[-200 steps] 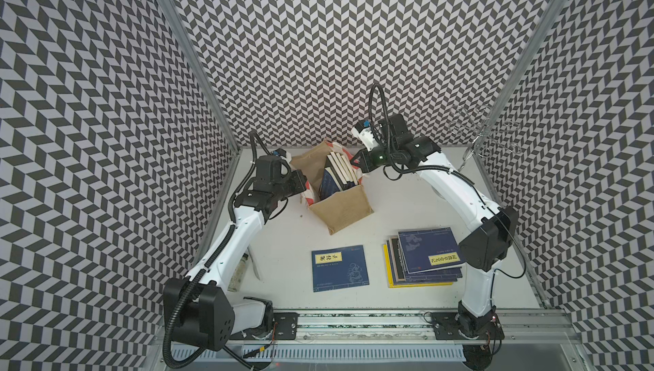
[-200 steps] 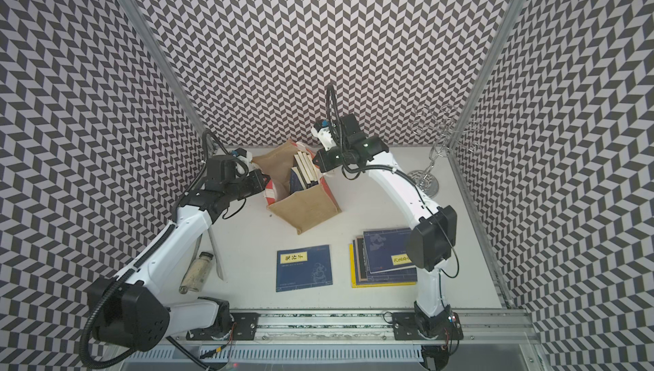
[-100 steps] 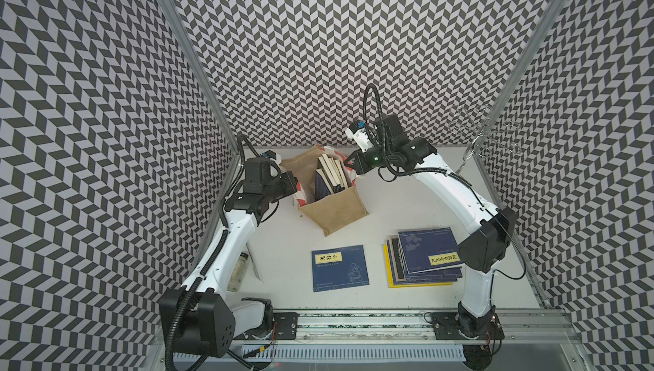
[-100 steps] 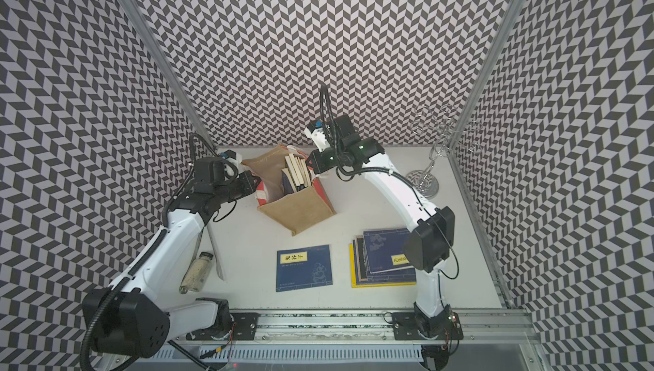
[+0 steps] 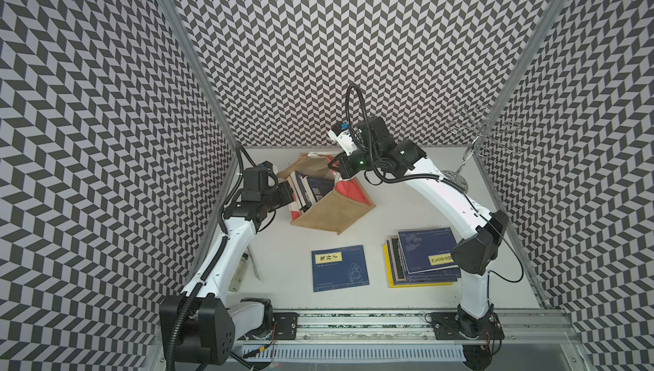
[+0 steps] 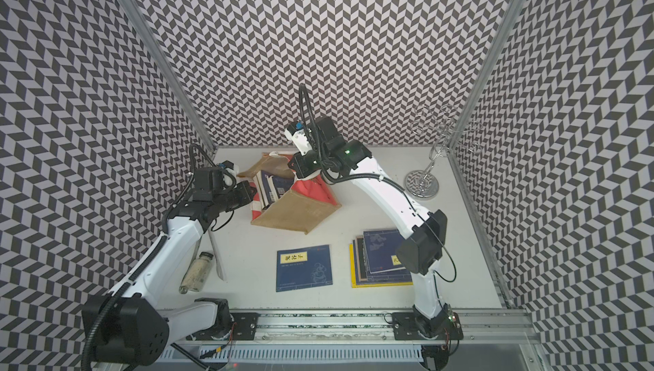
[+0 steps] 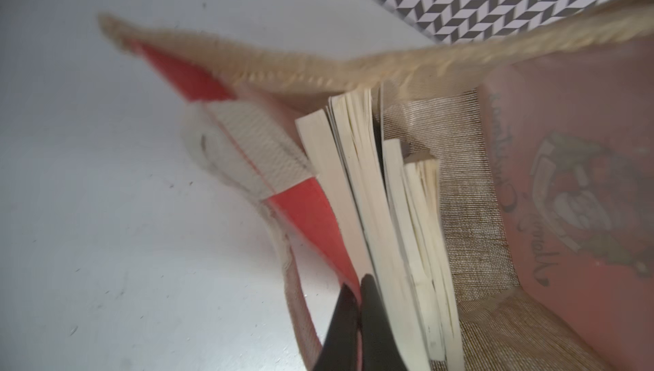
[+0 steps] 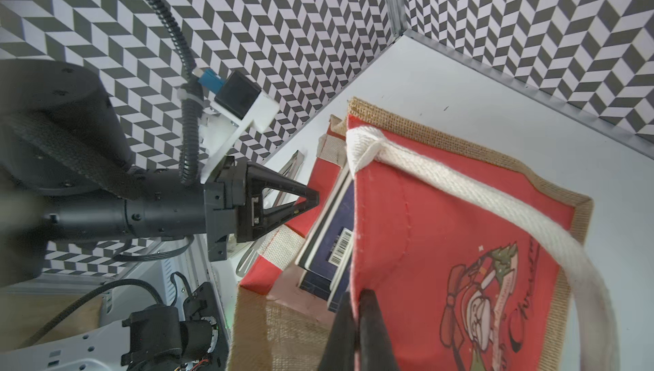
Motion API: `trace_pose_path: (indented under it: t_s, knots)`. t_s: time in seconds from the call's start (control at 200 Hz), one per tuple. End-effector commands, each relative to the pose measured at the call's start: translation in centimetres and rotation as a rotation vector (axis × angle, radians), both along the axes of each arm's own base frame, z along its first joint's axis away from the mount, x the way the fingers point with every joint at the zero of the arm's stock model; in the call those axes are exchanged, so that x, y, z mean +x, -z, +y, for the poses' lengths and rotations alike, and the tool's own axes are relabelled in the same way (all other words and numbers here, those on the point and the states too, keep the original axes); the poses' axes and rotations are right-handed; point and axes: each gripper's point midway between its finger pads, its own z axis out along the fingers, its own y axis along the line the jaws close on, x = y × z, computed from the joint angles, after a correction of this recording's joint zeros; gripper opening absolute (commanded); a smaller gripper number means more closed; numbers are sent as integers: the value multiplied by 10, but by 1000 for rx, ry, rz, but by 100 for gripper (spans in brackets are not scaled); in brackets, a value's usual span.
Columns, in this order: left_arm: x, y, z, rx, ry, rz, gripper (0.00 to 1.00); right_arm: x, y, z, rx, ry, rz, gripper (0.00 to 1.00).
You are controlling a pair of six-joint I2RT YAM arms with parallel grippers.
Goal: Put the books into the canvas bag
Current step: Adjust the canvas bag at the center of the board.
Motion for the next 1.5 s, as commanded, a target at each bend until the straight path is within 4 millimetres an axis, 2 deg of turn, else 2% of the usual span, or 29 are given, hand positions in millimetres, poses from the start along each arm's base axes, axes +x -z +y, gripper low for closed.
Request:
trace_pose_path:
  t_s: [0.0, 0.15, 0.245, 0.356, 0.451, 0.541, 0.651, 0.731, 0.811, 0.981, 1.132, 1.252, 1.372, 1.497]
  knots:
    - [8, -30, 4, 13, 3, -111, 0, 16, -76, -5, 163, 36, -191, 0]
    - [8, -38, 7, 26, -7, -122, 0, 36, -45, -44, 149, 142, -124, 0]
    - [9, -35, 7, 23, -6, -118, 0, 35, -29, -66, 173, 164, -99, 0]
    - [10, -31, 5, 12, 1, -111, 0, 29, -17, -78, 176, 169, -80, 0]
    - [11, -35, 4, -3, 6, -122, 0, 29, -6, -85, 172, 182, -59, 0]
    - [13, -40, 1, -14, 14, -133, 0, 29, 4, -88, 175, 183, -40, 0]
    - [15, -44, -1, -26, 23, -143, 0, 28, 3, -90, 192, 181, -45, 2]
    - [16, -47, -4, -39, 34, -152, 2, 25, -4, -87, 210, 153, -60, 11]
    - [17, -53, -7, -54, 49, -167, 4, 25, -6, -86, 212, 152, -67, 25]
    - [17, -62, -19, -100, 109, -197, 15, 29, -2, -87, 198, 160, -64, 33]
    - [15, -61, -23, -113, 126, -199, 34, 28, 3, -87, 194, 156, -57, 38]
    - [15, -62, -24, -118, 134, -205, 44, 28, 4, -87, 190, 157, -56, 43]
    - [14, -62, -24, -115, 135, -205, 50, 28, 5, -86, 187, 151, -56, 47]
    - [14, -56, -24, -117, 136, -200, 52, 24, 3, -83, 194, 126, -58, 49]
